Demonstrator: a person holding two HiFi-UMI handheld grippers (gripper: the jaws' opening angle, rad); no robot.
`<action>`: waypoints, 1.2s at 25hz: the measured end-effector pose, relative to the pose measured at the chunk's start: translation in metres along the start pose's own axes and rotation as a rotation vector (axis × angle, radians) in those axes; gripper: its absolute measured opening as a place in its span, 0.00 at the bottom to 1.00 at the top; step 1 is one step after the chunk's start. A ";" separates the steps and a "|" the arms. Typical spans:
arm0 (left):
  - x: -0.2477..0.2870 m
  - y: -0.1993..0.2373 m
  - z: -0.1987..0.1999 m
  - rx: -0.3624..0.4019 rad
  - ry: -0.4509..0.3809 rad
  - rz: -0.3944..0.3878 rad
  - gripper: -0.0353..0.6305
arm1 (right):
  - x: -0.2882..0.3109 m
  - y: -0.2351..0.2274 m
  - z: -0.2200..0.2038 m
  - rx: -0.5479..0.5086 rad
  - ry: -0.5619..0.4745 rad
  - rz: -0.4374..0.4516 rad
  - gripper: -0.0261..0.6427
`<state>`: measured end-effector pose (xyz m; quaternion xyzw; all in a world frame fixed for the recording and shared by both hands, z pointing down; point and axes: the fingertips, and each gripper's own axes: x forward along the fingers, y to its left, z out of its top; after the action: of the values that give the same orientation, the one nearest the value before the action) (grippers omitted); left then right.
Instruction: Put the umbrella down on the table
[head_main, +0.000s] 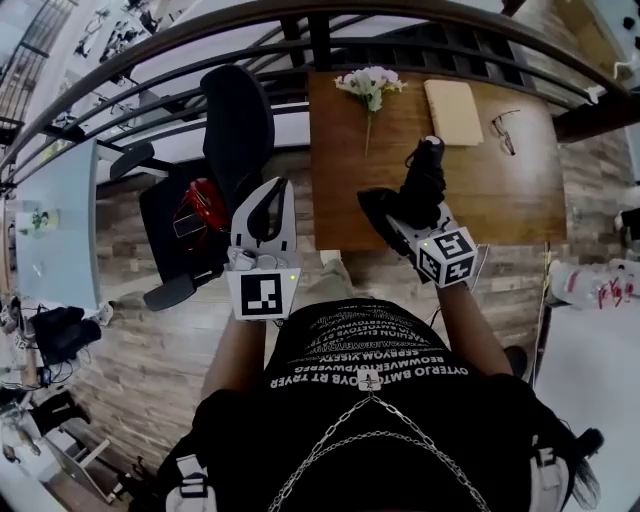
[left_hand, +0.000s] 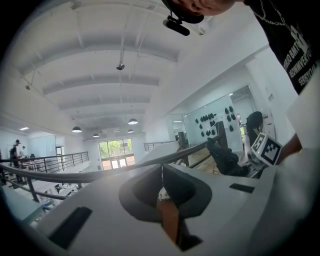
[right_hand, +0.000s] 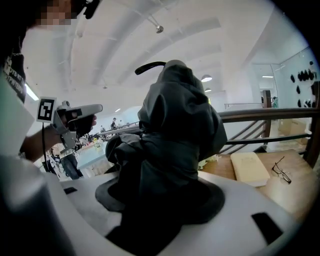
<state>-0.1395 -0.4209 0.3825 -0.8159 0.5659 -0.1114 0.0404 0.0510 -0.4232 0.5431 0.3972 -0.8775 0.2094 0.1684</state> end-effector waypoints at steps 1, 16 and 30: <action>0.002 0.002 -0.002 0.000 0.003 -0.001 0.10 | 0.007 -0.002 -0.007 0.009 0.019 0.002 0.44; -0.006 0.021 -0.046 -0.054 0.084 0.039 0.10 | 0.097 -0.042 -0.135 0.095 0.325 -0.005 0.44; -0.040 0.014 -0.043 -0.059 0.085 0.066 0.10 | 0.102 -0.059 -0.178 0.119 0.449 -0.068 0.57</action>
<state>-0.1748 -0.3860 0.4158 -0.7920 0.5969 -0.1281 -0.0041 0.0548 -0.4330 0.7563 0.3793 -0.7902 0.3382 0.3425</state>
